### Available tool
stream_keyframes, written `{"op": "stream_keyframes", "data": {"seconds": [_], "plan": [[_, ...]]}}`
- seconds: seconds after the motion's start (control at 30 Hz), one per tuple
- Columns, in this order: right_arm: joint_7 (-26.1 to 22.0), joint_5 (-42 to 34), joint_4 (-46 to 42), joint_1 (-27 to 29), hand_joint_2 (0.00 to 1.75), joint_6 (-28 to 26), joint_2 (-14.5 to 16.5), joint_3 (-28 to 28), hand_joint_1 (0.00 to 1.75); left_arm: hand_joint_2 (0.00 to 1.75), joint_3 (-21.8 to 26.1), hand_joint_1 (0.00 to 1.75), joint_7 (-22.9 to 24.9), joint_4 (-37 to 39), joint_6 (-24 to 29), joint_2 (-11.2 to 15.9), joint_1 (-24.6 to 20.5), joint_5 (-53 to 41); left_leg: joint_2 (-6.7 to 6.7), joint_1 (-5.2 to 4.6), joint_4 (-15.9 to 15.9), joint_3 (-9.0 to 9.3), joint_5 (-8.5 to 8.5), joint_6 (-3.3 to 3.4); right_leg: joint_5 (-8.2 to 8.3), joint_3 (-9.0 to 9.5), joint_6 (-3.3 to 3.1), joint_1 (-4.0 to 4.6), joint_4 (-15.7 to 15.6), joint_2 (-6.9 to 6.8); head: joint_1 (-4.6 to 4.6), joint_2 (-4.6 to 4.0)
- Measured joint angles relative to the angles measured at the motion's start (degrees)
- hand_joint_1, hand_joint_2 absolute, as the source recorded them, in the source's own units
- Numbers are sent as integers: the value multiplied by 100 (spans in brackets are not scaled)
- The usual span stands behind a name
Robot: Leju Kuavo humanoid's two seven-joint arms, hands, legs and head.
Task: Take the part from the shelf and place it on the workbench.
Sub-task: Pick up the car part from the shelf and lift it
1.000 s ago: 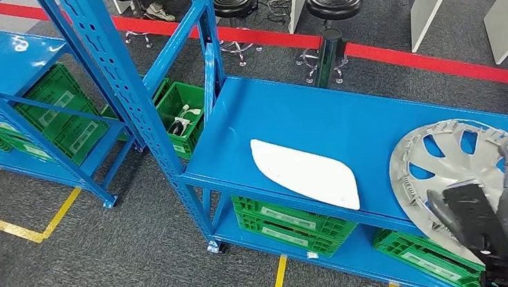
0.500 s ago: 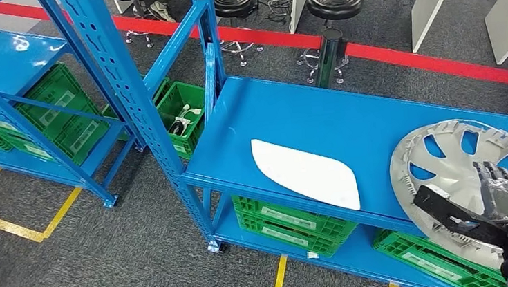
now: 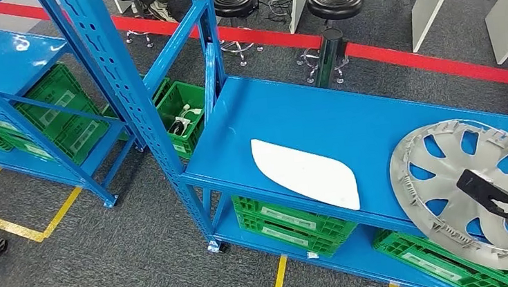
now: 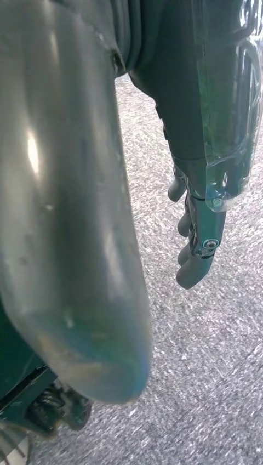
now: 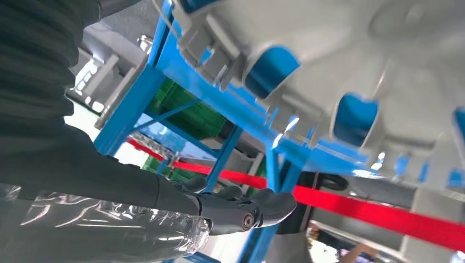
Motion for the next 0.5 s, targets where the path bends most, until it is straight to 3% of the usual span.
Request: {"op": "stream_keyframes", "data": {"seconds": [0.3,0.5], "plan": [[0,-145,202,-35,175,-216,7,-146,0,0,-70,0,0,0,25,81,-17,-15,5,-1,0,0,0,0,0,0,0,-1,0,0,0,0],[0,-541,172,268,175,-1045,-56,-262,0,0,-97,0,0,-3,116,82,-8,-49,-16,-1,1,-1,0,0,0,1,0,-1,-1,-3,1,0]]}}
